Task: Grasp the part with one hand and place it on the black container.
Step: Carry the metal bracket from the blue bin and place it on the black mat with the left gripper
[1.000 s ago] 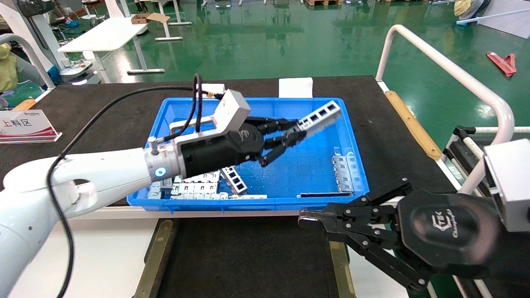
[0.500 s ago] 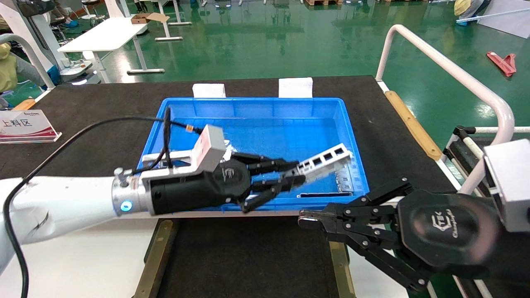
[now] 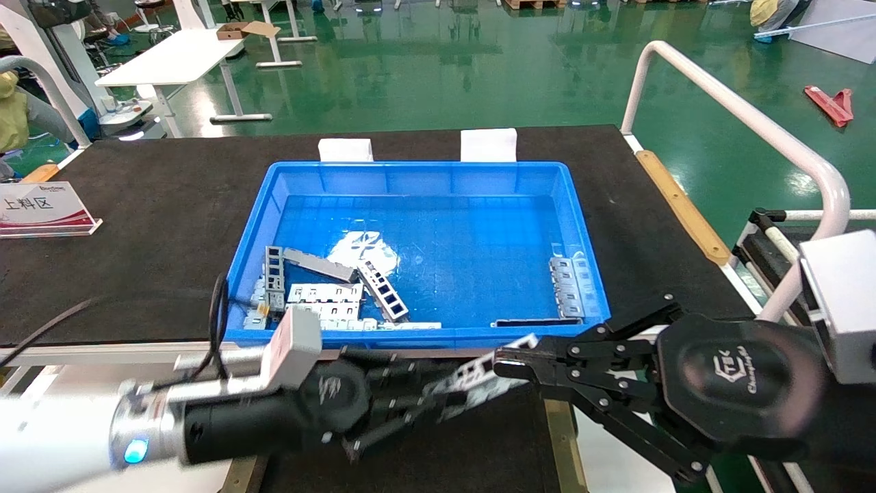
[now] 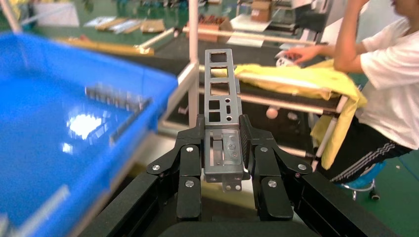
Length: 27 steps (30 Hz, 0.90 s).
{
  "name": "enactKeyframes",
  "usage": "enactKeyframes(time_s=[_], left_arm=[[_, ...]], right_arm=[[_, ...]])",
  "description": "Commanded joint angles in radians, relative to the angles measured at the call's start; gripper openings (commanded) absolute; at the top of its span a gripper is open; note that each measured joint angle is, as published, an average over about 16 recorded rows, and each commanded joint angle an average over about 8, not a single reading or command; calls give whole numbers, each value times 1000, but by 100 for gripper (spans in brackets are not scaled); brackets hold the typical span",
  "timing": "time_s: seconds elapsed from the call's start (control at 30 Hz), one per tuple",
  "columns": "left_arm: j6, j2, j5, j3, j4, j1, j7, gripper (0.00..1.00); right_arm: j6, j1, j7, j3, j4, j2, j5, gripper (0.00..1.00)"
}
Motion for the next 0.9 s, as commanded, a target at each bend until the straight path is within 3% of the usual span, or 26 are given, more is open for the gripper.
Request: enactKeyframes(time_s=[0.03, 0.2, 0.4, 0.9], left_arm=[[-54, -46, -3, 0, -83, 49, -26, 0], [-194, -101, 9, 17, -221, 154, -56, 0], [-319, -94, 13, 43, -279, 252, -82, 0], [-647, 94, -43, 18, -191, 417, -68, 0]], right_arm=[[0, 0, 0, 0, 0, 0, 0, 0], [0, 0, 0, 0, 0, 0, 0, 0], [0, 0, 0, 0, 0, 0, 0, 0], [0, 0, 0, -1, 0, 0, 1, 0]])
